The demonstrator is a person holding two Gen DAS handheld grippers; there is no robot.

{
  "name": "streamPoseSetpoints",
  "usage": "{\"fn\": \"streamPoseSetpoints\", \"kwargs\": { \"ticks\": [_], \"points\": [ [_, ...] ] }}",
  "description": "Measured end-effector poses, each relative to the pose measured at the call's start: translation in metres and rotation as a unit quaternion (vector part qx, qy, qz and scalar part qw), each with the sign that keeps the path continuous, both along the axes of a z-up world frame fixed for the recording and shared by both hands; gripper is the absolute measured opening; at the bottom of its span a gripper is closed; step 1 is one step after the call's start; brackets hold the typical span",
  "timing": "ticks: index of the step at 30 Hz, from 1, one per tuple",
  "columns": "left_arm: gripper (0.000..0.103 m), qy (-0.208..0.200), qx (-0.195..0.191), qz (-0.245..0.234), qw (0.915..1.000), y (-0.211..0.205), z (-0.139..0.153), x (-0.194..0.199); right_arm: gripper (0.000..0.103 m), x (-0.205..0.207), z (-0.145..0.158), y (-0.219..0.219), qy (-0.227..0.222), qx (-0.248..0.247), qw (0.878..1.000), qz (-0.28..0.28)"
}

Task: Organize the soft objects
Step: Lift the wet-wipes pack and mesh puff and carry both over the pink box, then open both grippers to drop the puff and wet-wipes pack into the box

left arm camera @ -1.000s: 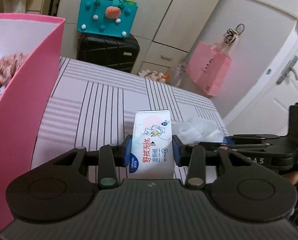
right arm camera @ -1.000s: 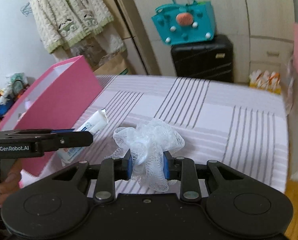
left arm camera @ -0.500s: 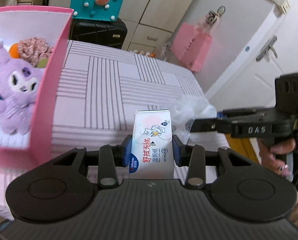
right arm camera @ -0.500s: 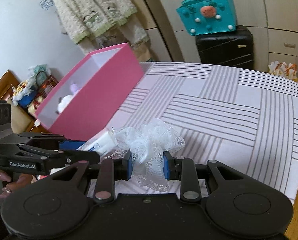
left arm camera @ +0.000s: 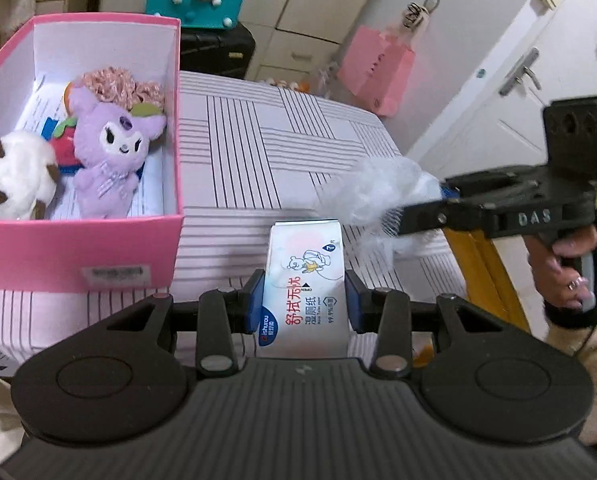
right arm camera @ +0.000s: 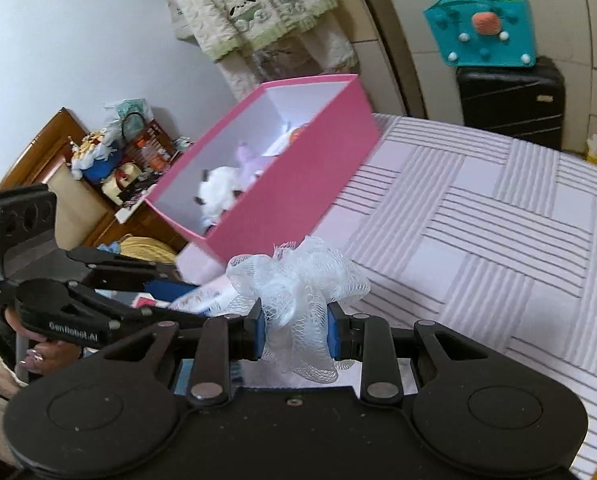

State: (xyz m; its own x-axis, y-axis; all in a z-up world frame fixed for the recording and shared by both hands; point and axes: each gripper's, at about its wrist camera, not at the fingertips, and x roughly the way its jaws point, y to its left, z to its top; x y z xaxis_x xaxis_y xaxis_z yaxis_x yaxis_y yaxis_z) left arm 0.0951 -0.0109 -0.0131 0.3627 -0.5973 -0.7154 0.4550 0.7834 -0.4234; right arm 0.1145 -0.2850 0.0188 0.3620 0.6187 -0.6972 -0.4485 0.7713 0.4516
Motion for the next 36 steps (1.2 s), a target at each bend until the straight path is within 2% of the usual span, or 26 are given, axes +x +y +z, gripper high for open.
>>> {"fn": "streamPoseSetpoints", "kwargs": {
  "ticks": [9, 19, 23, 30, 36],
  "points": [
    [0.039, -0.059, 0.018, -0.003, 0.9981, 0.047, 0.039, -0.01, 0.033, 0.004, 0.037, 0.067, -0.044, -0.035, 0.998, 0.041],
    [0.039, -0.119, -0.002, 0.034, 0.9924, 0.104, 0.076, 0.004, 0.033, 0.02, 0.097, 0.115, -0.113, -0.044, 0.991, 0.056],
    [0.039, -0.142, 0.002, 0.055, 0.9883, 0.119, 0.086, 0.014, 0.033, 0.033, 0.112, 0.126, -0.133, -0.046, 0.989, 0.052],
    [0.039, -0.16, 0.001, 0.097, 0.9824, 0.138, 0.091, 0.043, 0.033, 0.066, 0.118, 0.159, -0.137, -0.047, 0.987, 0.063],
    [0.039, -0.154, 0.015, 0.122, 0.9804, 0.142, 0.08, 0.07, 0.033, 0.085, 0.088, 0.18, -0.109, -0.051, 0.988, 0.098]
  ]
}}
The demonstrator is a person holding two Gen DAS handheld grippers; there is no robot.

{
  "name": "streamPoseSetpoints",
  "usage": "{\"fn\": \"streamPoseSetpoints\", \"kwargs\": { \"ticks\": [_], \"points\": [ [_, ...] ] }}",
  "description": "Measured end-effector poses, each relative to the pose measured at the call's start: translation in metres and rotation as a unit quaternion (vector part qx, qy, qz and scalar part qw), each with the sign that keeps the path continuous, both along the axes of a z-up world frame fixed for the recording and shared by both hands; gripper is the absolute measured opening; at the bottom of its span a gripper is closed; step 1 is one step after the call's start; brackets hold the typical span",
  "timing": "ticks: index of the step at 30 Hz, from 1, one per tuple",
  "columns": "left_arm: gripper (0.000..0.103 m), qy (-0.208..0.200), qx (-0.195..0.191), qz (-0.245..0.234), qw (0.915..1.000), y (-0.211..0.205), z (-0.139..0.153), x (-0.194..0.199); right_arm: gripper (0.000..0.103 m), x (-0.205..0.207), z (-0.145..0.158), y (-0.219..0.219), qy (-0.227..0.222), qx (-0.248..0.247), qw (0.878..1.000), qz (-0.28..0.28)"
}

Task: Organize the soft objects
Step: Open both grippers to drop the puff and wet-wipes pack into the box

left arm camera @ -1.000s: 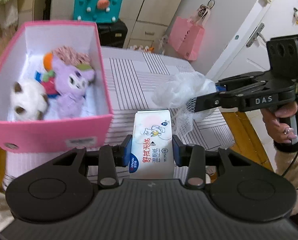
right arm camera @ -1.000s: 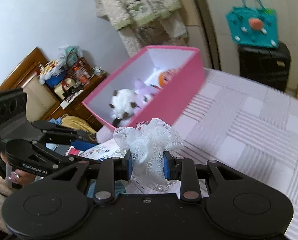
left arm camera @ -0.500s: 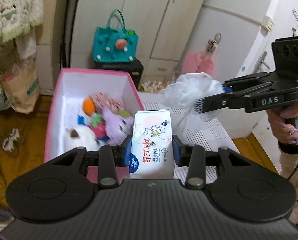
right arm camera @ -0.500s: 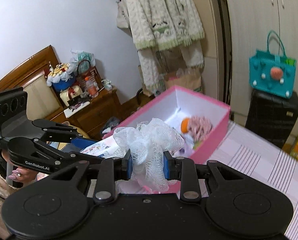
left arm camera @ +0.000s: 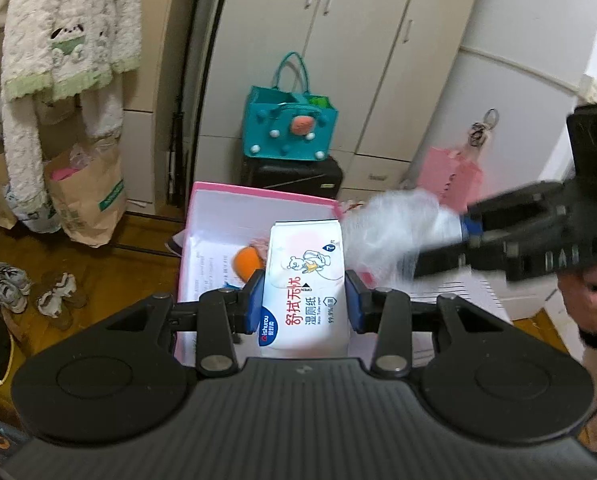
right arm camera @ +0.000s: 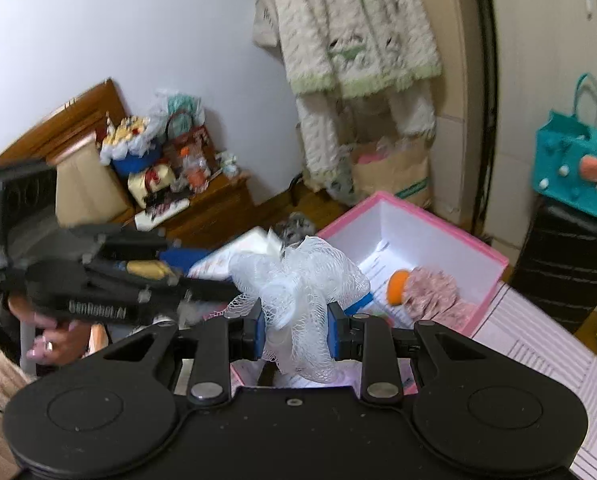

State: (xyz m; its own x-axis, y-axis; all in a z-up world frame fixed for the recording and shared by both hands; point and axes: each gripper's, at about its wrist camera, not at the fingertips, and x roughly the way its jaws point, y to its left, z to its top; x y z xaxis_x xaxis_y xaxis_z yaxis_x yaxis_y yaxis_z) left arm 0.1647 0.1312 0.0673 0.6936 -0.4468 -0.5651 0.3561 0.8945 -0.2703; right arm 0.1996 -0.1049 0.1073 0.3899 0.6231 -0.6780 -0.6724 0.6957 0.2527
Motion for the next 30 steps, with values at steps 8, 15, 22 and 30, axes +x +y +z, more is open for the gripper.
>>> {"fn": "streamPoseSetpoints", "kwargs": {
  "ticks": [8, 15, 22, 30],
  "points": [
    [0.039, 0.022, 0.053, 0.013, 0.9982, -0.011, -0.031, 0.043, 0.033, 0.015, -0.067, 0.027, 0.029, -0.063, 0.997, 0.037],
    [0.039, 0.015, 0.113, 0.015, 0.9933, -0.036, -0.052, 0.077, 0.045, 0.018, -0.098, 0.052, 0.002, -0.114, 0.99, 0.082],
    [0.04, 0.021, 0.135, 0.008, 0.9905, -0.05, -0.061, 0.102, 0.069, 0.011, -0.089, 0.041, -0.043, -0.095, 0.991, 0.084],
    [0.042, 0.003, 0.108, 0.017, 0.994, -0.047, -0.056, 0.097, 0.075, -0.003, -0.065, 0.009, -0.071, -0.038, 0.996, 0.031]
  ]
}}
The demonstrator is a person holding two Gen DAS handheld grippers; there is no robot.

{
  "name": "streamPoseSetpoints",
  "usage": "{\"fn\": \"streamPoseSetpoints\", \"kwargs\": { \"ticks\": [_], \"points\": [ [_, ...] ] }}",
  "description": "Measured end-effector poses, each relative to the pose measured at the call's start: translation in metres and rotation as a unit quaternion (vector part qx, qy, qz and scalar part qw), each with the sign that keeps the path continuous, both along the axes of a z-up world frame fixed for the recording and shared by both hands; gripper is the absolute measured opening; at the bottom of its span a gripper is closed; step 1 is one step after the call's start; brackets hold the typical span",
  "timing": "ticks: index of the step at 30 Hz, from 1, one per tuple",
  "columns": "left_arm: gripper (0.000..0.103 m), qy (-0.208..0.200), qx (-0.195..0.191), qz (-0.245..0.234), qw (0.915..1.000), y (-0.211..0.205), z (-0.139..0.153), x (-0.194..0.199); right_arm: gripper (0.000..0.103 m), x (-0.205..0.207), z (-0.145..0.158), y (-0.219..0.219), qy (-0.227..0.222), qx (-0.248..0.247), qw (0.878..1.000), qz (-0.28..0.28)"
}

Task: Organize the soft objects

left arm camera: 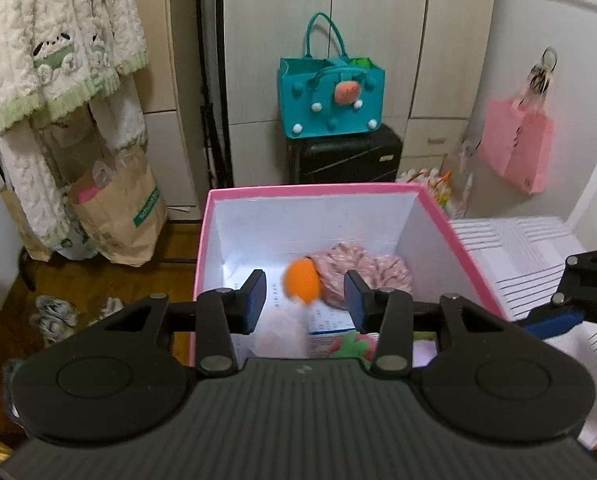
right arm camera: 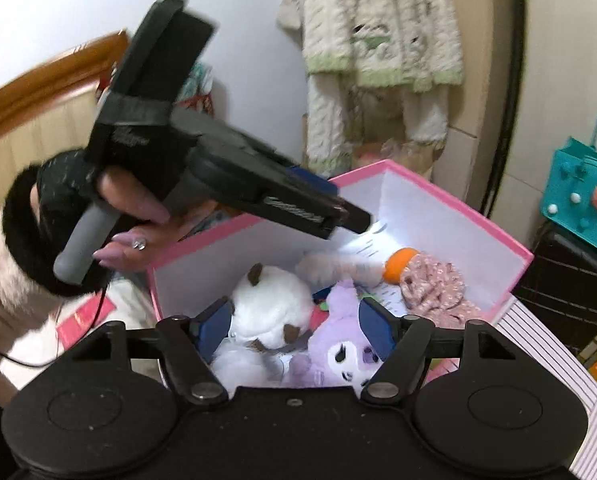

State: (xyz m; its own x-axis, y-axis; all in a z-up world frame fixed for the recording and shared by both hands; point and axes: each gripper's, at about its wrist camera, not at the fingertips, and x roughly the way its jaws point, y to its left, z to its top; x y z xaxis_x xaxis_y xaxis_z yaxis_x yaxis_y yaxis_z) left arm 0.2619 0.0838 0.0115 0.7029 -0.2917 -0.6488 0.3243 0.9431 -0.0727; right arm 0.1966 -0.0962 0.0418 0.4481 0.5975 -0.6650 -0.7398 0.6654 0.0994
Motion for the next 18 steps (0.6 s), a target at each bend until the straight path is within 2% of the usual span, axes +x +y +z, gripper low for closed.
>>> {"fn": "streamPoseSetpoints", "kwargs": {
  "ticks": [8, 14, 18],
  "points": [
    [0.047, -0.008, -0.031, -0.001, 0.9995, 0.012, 0.017, -0.035, 0.077, -0.014, 0.006, -0.023, 0.006, 0.0, 0.998, -0.066],
    [0.051, 0.002, -0.045, -0.014, 0.9989, 0.013, 0.027, -0.064, 0.087, -0.027, 0.01, -0.034, 0.011, -0.009, 0.995, -0.103],
    [0.057, -0.009, -0.037, -0.014, 0.9992, 0.01, 0.037, -0.085, 0.095, -0.042, 0.021, -0.033, -0.008, -0.045, 0.989, -0.138]
  ]
}}
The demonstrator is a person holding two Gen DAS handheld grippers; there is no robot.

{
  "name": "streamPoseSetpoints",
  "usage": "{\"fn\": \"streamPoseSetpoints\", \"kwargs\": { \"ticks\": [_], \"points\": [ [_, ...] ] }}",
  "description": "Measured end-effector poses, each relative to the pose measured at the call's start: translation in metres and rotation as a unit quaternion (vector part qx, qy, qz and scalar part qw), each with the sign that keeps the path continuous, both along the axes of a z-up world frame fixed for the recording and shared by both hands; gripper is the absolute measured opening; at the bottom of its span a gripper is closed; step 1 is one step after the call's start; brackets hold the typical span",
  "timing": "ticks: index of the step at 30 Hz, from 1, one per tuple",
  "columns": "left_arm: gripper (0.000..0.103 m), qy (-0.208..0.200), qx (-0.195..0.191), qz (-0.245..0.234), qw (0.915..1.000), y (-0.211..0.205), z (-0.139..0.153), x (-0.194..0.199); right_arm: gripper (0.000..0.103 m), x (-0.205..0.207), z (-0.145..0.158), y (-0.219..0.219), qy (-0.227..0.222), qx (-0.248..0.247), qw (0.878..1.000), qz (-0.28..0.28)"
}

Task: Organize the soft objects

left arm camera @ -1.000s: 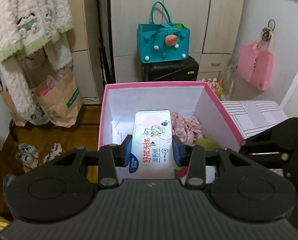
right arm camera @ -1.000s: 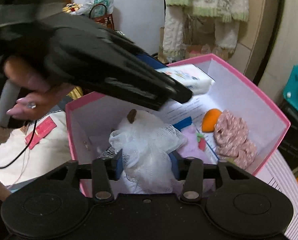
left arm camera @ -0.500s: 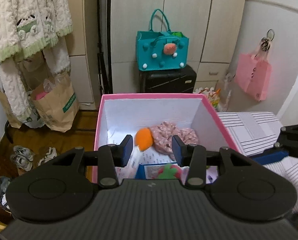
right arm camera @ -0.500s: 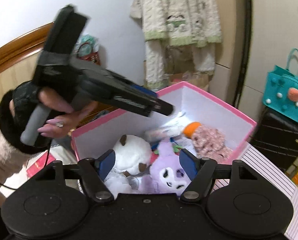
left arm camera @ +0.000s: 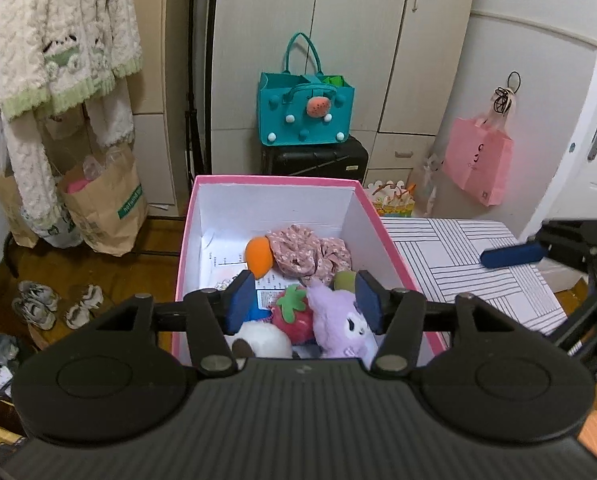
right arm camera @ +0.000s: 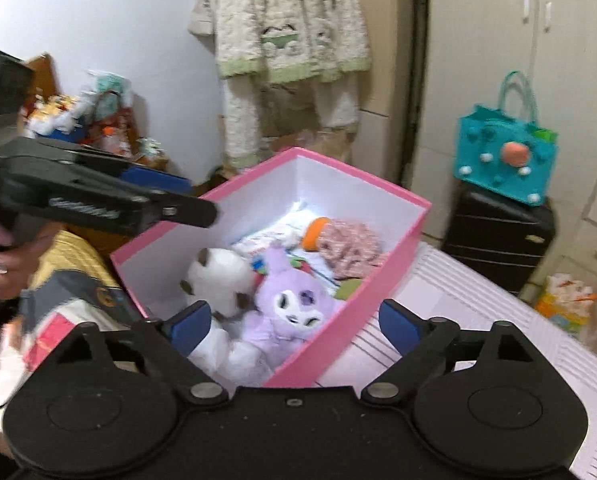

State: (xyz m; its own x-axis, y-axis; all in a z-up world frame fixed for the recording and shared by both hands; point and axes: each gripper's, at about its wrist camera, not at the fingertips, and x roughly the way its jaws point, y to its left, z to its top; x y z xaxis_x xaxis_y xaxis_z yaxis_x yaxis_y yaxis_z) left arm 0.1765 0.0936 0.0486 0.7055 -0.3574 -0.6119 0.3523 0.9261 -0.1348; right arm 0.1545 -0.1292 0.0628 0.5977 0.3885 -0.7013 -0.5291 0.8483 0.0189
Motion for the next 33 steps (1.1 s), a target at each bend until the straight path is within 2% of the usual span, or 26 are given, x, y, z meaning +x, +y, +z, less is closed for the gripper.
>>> {"fn": "streamPoseSetpoints", "kwargs": {
  "ticks": [4, 12, 18, 23, 25, 27, 29, 33],
  "points": [
    [0.063, -0.01, 0.003, 0.0, 0.9999, -0.002, 0.011, -0.021, 0.095, -0.019, 0.01, -0.001, -0.015, -0.042, 0.999, -0.016],
    [0.075, -0.022, 0.003, -0.024, 0.9995, -0.013, 0.027, -0.064, 0.095, -0.058, 0.028, -0.039, -0.048, 0.011, 0.996, -0.071],
    [0.077, -0.018, -0.005, -0.052, 0.9985, -0.022, 0.025, -0.085, 0.095, -0.072, 0.021, -0.059, -0.012, 0.001, 0.994, -0.112],
    [0.087, -0.016, 0.008, -0.054, 0.9984, -0.029, 0.019, -0.097, 0.095, -0.093, 0.024, -0.076, -0.023, 0.018, 0.989, -0.147],
    [0.09, -0.02, 0.011, -0.049, 0.9985, -0.031, 0.017, -0.101, 0.095, -0.099, 0.024, -0.081, -0.018, 0.026, 0.987, -0.157],
    [0.101, -0.023, 0.013, -0.043, 0.9987, -0.033, 0.014, -0.104, 0.095, -0.106, 0.022, -0.082, -0.021, 0.02, 0.985, -0.167],
    [0.103, -0.029, 0.021, -0.027, 0.999, -0.037, 0.01, -0.108, 0.096, -0.113, 0.02, -0.08, -0.034, 0.006, 0.984, -0.177],
    [0.103, -0.013, 0.081, 0.029, 0.9962, -0.052, 0.003, -0.111, 0.097, -0.129, 0.017, -0.078, -0.045, 0.003, 0.981, -0.188]
  ]
}}
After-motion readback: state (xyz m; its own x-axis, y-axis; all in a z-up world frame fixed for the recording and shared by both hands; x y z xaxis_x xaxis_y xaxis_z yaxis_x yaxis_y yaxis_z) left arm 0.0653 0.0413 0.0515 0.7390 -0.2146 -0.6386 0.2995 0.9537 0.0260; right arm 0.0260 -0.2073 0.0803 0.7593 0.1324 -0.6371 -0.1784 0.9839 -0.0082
